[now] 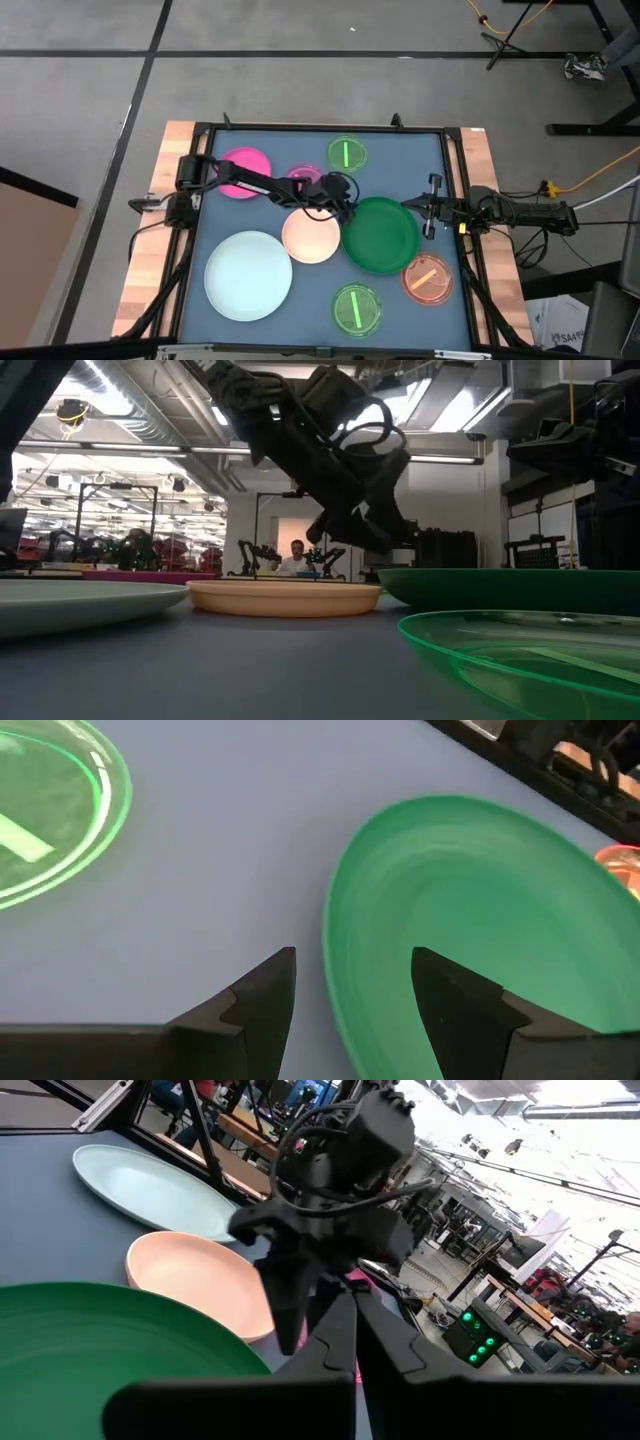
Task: Stack plastic plates
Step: Stack the dark green plate on top of blue plate
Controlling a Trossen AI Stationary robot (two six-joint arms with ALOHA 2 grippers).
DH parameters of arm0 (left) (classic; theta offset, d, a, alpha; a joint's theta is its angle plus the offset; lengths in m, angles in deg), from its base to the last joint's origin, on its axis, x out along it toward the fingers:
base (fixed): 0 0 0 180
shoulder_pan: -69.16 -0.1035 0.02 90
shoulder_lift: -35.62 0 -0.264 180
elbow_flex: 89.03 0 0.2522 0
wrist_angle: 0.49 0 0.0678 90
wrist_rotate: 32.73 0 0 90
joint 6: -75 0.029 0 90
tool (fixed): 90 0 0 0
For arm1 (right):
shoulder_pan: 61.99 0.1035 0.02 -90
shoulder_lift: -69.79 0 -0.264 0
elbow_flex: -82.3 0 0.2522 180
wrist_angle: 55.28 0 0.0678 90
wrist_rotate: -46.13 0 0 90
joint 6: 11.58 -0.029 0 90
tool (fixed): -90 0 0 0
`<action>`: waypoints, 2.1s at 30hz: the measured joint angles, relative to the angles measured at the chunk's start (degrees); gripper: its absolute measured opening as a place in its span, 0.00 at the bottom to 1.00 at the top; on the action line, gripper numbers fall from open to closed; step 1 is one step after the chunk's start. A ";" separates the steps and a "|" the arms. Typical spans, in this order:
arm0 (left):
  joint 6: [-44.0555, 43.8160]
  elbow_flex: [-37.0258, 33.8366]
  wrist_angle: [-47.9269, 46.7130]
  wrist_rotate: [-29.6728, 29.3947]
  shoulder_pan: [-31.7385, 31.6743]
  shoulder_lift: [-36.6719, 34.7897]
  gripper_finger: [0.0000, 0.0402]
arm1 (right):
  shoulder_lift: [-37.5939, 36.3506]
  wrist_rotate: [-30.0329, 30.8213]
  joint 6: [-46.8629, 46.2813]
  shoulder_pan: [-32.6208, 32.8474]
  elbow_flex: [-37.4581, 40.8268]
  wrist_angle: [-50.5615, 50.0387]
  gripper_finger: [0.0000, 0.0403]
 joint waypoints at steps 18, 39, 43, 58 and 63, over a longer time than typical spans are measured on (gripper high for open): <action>-1.53 0.00 -5.69 -5.34 3.22 0.11 0.48 | 0.00 0.00 0.00 0.01 0.01 0.00 0.00; -7.25 0.00 -9.37 -5.28 4.70 0.08 0.48 | 0.01 -0.01 0.00 -0.01 0.01 -0.01 0.00; -8.43 0.00 -10.08 -4.17 4.83 0.07 0.48 | 0.01 -0.02 0.00 -0.01 0.00 0.00 0.00; -10.66 0.03 -7.56 -0.84 4.81 3.61 0.48 | 0.02 -0.04 0.00 -0.01 0.01 -0.02 0.00; -10.66 0.02 -7.43 -1.07 4.74 3.74 0.45 | 0.02 -0.02 0.00 0.00 0.01 -0.02 0.00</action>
